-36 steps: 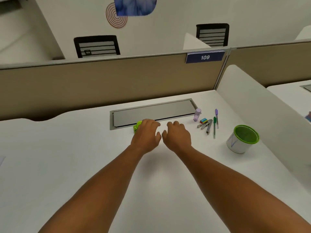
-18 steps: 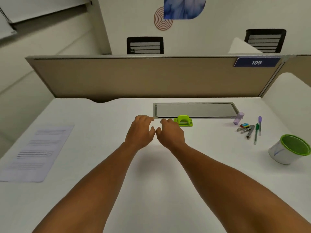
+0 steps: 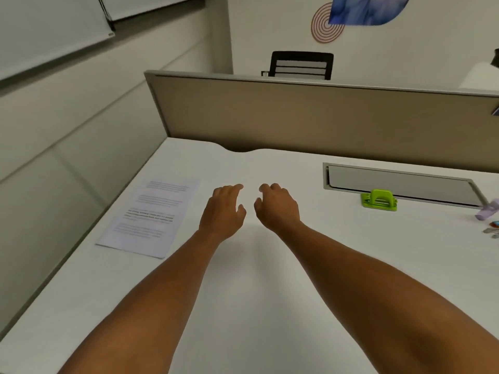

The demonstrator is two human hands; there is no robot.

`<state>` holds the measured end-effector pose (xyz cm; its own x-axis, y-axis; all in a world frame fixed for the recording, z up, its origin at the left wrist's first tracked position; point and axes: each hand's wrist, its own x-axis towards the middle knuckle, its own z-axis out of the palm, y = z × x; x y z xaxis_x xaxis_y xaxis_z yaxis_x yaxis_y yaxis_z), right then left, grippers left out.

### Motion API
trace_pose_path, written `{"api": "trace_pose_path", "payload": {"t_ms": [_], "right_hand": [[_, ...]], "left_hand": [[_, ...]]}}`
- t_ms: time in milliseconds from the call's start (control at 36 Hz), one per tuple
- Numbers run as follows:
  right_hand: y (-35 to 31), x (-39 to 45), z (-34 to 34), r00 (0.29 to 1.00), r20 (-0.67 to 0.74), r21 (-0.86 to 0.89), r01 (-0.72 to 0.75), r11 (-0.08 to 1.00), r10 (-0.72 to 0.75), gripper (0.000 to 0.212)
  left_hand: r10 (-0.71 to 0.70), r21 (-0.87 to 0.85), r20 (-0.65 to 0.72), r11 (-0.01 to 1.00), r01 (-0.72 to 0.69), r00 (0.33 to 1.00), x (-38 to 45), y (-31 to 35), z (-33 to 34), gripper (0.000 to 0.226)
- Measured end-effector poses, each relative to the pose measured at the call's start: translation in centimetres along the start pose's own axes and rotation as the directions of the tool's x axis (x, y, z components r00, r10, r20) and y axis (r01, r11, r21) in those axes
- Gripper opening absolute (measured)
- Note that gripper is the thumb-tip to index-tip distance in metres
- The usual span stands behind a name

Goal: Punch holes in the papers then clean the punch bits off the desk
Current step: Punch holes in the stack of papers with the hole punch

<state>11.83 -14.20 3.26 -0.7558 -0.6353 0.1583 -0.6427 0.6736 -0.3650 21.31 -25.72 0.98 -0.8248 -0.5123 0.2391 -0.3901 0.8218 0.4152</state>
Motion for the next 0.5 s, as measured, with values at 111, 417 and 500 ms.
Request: {"api": "trace_pose_path", "payload": {"t_ms": [111,417,500], "right_hand": [[-3.9,1.0,2.1,0.998,0.051,0.017,0.040,0.999,-0.041,0.034],[-11.6,3.9,7.6,0.975,0.202,0.061,0.084,0.995,-0.095,0.031],[-13.0,5.1,9.0,0.960,0.268,0.089,0.059,0.994,-0.081,0.033]], "left_hand": [[-0.048,0.062,-0.049,0.997,0.051,0.998,-0.8,-4.6,-1.7,0.055],[-0.249,0.090,-0.059,0.963,0.253,0.967,-2.0,-15.2,-4.7,0.055],[-0.307,0.118,-0.117,0.940,0.320,0.945,-1.9,-18.0,-5.3,0.044]]}}
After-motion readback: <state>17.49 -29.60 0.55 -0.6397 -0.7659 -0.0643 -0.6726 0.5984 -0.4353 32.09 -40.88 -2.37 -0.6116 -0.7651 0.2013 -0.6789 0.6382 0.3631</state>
